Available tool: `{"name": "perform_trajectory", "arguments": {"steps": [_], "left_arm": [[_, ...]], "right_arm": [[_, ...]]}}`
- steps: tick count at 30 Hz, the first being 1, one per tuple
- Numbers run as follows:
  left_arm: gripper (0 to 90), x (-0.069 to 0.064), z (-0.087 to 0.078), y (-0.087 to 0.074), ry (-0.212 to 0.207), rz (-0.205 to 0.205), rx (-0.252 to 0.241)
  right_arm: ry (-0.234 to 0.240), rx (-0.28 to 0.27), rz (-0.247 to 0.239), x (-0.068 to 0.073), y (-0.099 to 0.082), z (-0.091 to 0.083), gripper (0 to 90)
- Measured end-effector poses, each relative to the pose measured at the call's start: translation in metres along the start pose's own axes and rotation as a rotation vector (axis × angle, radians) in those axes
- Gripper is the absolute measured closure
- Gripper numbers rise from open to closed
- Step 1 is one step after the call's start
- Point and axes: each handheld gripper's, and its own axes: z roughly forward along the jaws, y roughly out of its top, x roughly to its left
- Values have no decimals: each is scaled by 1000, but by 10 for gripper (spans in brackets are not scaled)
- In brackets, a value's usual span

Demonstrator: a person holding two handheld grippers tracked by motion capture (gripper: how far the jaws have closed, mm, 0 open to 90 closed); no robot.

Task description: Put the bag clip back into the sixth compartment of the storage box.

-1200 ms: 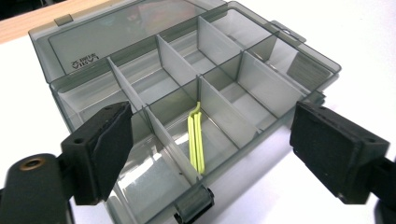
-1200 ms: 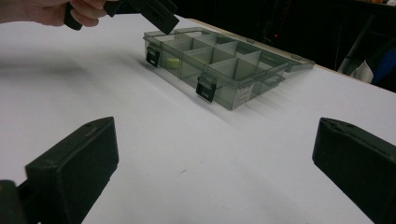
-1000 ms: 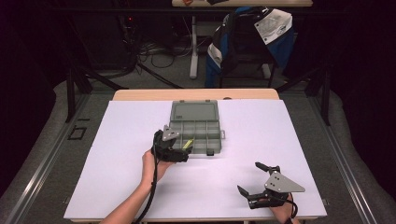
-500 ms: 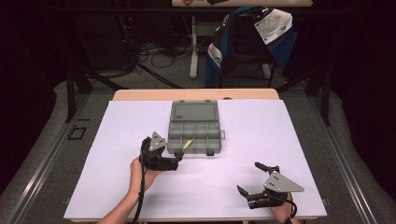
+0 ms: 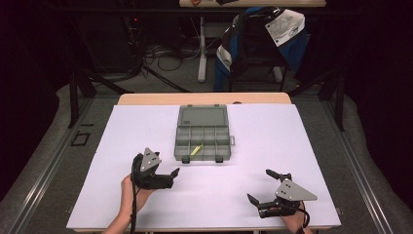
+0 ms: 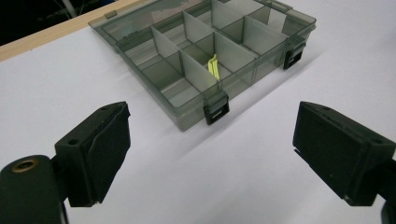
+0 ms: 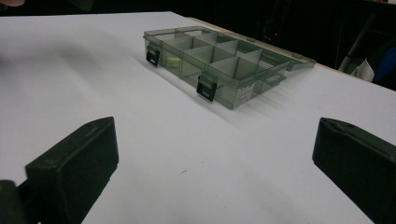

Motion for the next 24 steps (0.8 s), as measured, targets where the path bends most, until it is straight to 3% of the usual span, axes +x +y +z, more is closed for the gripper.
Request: {"name": "perform_trajectory", "arguments": {"steps": [11,24], "left_arm": [[110,8,-22,-23,34,4,-9],[109,11,-28,-45,45,-13,-25]], "right_arm": [[1,3,1,0,0,1,0],[-3,6,-1,1,1,1,0]]}}
